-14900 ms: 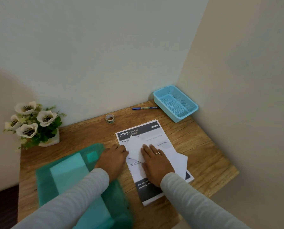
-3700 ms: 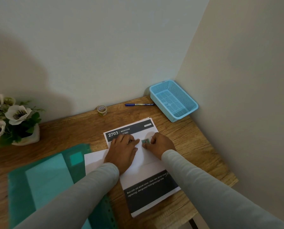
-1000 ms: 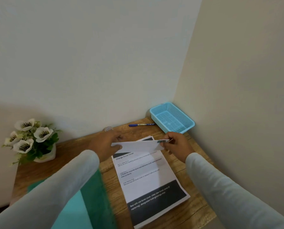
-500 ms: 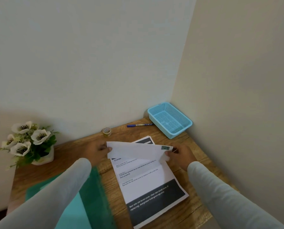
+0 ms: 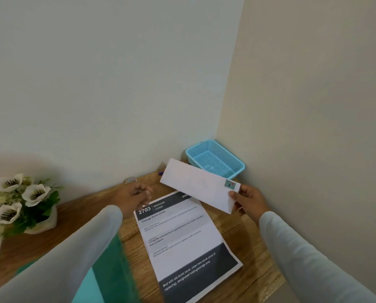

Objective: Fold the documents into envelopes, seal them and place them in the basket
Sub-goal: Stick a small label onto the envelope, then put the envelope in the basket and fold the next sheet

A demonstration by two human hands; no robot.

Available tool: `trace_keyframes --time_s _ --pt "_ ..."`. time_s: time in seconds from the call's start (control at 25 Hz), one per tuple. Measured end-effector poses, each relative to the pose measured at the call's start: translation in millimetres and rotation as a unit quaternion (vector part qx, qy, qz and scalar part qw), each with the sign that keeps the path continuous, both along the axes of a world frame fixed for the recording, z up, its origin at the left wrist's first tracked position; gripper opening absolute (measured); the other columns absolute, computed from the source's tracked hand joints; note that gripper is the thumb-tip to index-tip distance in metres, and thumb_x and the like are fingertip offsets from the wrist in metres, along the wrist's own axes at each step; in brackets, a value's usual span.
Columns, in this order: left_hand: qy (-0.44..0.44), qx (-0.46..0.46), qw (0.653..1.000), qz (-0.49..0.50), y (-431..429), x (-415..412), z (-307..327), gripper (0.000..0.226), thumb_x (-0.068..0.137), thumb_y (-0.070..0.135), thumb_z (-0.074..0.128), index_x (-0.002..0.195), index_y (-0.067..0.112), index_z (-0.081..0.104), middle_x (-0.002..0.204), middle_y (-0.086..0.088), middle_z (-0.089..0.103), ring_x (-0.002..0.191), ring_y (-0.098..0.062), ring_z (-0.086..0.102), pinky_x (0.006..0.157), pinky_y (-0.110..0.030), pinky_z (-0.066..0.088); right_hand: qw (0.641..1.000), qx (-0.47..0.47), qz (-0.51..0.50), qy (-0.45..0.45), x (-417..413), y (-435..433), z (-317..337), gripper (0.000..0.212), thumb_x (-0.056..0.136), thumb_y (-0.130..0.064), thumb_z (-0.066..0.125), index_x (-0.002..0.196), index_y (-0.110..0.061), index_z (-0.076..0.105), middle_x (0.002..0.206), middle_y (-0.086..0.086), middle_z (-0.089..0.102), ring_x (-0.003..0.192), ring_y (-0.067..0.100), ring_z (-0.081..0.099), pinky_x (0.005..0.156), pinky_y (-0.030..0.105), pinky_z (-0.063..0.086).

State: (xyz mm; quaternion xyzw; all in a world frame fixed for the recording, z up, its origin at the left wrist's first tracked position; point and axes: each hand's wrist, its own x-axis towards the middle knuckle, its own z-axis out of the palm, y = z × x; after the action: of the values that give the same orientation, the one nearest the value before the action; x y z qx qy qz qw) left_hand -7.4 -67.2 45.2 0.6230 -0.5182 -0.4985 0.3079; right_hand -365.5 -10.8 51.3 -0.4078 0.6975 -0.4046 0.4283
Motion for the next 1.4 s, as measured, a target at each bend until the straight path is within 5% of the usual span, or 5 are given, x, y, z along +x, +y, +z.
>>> trace_keyframes --time_s 0.6,0.88,1.08,1.24,1.4 --pt "-0.108 -0.058 0.984 -0.131 -34 -93 25 0.005 0.095 0.029 0.068 0.098 0.031 0.071 0.089 0.010 0.076 0.083 -0.007 0.073 0.084 -0.031 0.060 0.979 0.010 -0.169 -0.116 -50 -33 8 0.023 0.103 -0.016 0.061 0.123 -0.005 0.063 0.097 0.018 0.074 0.065 0.021 0.067 0.055 0.032 0.061" --pt "-0.099 -0.030 0.984 -0.145 -28 -89 14 0.007 0.095 0.029 0.068 0.100 0.032 0.071 0.089 0.013 0.077 0.085 -0.007 0.074 0.086 -0.034 0.061 0.962 -0.008 -0.215 -0.170 -51 -31 6 0.035 0.096 -0.004 0.067 0.125 -0.014 0.051 0.101 0.015 0.075 0.082 0.027 0.078 0.070 0.038 0.065" --pt "-0.155 -0.045 0.978 -0.129 -6 -64 1 0.008 0.093 0.028 0.070 0.093 0.034 0.073 0.090 0.016 0.076 0.089 -0.006 0.071 0.089 -0.036 0.059 0.980 -0.012 -0.190 -0.062 -30 -3 4 0.009 0.098 -0.011 0.063 0.105 -0.016 0.064 0.102 0.012 0.073 0.083 0.029 0.076 0.067 0.037 0.065" --pt "-0.232 -0.034 0.959 -0.156 28 -46 -8 0.014 0.096 0.032 0.067 0.110 0.036 0.067 0.122 0.006 0.068 0.110 -0.014 0.062 0.093 -0.026 0.051 0.994 0.007 -0.030 0.105 16 22 -6 0.007 0.098 -0.028 0.066 0.104 -0.030 0.064 0.109 -0.001 0.069 0.098 0.021 0.067 0.090 0.043 0.061" --pt "-0.399 -0.011 0.888 -0.228 58 -28 -33 0.078 0.085 0.070 0.061 0.151 0.039 0.034 0.166 0.004 0.024 0.152 -0.027 0.022 0.123 -0.048 0.025 0.904 0.026 0.272 0.327 77 47 -12 0.047 0.096 -0.054 0.060 0.139 -0.038 0.051 0.145 -0.011 0.053 0.130 0.018 0.052 0.110 0.039 0.046"
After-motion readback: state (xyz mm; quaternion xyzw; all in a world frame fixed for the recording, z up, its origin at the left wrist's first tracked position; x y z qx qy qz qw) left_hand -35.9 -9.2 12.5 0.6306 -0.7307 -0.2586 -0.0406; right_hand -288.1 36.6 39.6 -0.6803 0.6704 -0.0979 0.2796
